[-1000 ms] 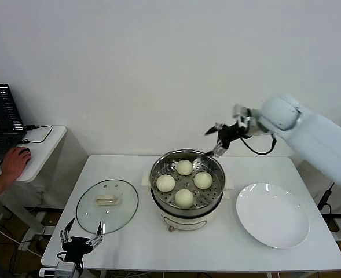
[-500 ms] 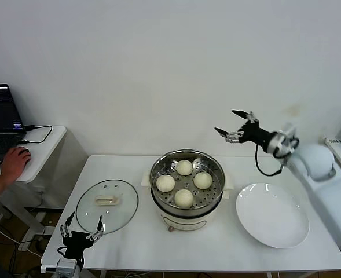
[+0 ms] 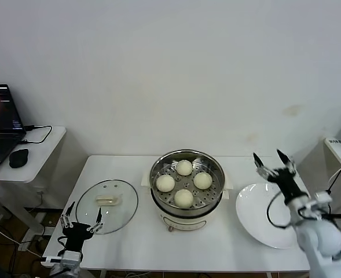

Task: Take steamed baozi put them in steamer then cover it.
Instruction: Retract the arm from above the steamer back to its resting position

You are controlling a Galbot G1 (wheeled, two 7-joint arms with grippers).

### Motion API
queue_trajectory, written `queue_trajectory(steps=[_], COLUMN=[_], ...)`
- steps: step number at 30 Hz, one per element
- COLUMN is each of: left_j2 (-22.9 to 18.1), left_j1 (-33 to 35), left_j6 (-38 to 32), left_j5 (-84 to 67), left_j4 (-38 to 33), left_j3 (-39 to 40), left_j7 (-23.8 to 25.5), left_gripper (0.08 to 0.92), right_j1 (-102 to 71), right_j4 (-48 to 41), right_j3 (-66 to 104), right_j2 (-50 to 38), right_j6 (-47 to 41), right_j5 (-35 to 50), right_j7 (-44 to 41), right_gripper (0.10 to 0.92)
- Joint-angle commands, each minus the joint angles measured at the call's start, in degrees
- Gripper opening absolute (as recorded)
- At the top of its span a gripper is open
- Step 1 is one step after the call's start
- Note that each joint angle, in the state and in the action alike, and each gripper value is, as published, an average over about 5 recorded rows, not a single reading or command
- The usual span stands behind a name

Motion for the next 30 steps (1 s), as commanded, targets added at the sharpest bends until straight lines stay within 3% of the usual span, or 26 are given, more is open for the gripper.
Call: queue_trajectory(steps=[1,6,10,15,23,30], left_j2=[2.75,6.40,9.73,11.61,9.93,10.01], left_j1=[-4.16,-6.74,-7.75,-8.45,-12.68,-13.80], left_j6=[-3.08,-4.52,-1.32,4.01,3.01,4.74], left_j5=[25.93,49.81,57.21,61.00,57.52,57.51], left_j4=[4.90,11.53,16.17,15.30,19.88,21.46], left_j3=[2.33,6.36,9.92,12.83,13.15,13.29], left_j7=[-5.21,-12.89,-17.72,-8.82,-9.44,-5.76], left_gripper=[0.823,0.823,0.823,0.823,0.823,0.823], right_j1=[-13.45,-13.83,-15.08,-16.67,-16.73,-16.55], right_j4=[2.15,3.48,4.36,4.42,4.25,3.85], right_j3=[8.22,8.56,9.01,9.35,8.80,8.79], right_j2=[6.95,7.21,7.04,6.51,6.69,6.77], right_j6=[3.36,2.94,2.81,2.98,2.82,2.90], right_j5=[0.69,0.60,0.49,0.41,-0.24,-0.46], right_j7=[3.60,3.53,3.22,2.93,2.64,2.53], right_gripper=[0.822,0.823,0.822,0.823,0.823,0.822])
